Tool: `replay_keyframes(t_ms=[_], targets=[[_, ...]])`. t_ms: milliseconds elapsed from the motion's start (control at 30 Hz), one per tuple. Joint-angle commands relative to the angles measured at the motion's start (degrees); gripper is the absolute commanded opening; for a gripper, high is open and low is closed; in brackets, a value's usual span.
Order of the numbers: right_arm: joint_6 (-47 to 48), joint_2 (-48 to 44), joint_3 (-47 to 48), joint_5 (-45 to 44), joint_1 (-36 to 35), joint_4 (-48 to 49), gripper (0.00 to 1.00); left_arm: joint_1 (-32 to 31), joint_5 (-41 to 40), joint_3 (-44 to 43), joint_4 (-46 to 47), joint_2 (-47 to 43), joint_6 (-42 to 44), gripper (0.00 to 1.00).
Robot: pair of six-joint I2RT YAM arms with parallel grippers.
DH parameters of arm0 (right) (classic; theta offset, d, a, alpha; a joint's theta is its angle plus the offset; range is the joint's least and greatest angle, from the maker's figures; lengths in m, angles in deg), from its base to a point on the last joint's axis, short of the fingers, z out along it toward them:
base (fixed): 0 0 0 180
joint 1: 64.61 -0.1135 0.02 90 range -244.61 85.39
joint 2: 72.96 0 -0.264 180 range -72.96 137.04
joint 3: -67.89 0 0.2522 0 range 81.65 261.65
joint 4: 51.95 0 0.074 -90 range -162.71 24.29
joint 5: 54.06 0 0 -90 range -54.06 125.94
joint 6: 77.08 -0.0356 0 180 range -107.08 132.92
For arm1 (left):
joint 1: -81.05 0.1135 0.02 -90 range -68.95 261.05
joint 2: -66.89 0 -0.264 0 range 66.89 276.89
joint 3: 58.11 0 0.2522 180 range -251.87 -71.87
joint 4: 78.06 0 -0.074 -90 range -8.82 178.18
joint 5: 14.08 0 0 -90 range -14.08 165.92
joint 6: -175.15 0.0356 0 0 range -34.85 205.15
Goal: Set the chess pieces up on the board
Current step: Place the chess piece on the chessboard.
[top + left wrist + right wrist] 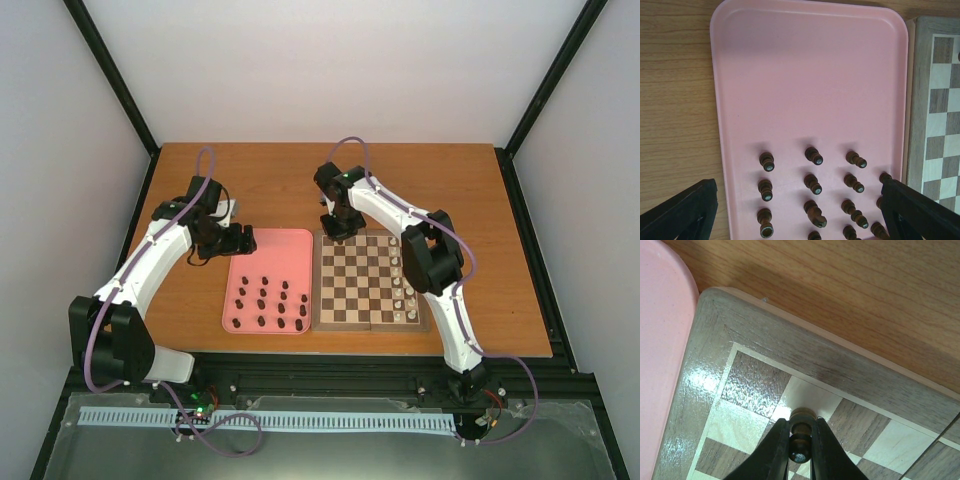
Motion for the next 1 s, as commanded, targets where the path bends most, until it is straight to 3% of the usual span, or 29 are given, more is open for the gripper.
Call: replay_keyframes(t_ms=[0, 633, 900, 967], targets=[[-0.09, 2.1, 1.8, -1.38, 0.4, 0.64, 0.09, -0.09, 0.36, -1.48, 0.6, 0.26, 0.29, 1.0], [0.3, 2.66, 2.21, -1.71, 0.35, -0.83, 0.14, -0.12, 0.5, -1.28, 0.91, 0.56, 0.3, 1.0], [1.45, 0.59, 1.02, -0.52, 0.41, 0.79, 0.36, -0.11, 0.78, -1.36, 1.07, 0.88, 0.35, 1.0], [1.57, 0.18, 1.26, -0.39, 0.4, 0.54, 0.38, -0.11, 0.78, -1.45, 0.98, 0.97, 0.29, 1.0]])
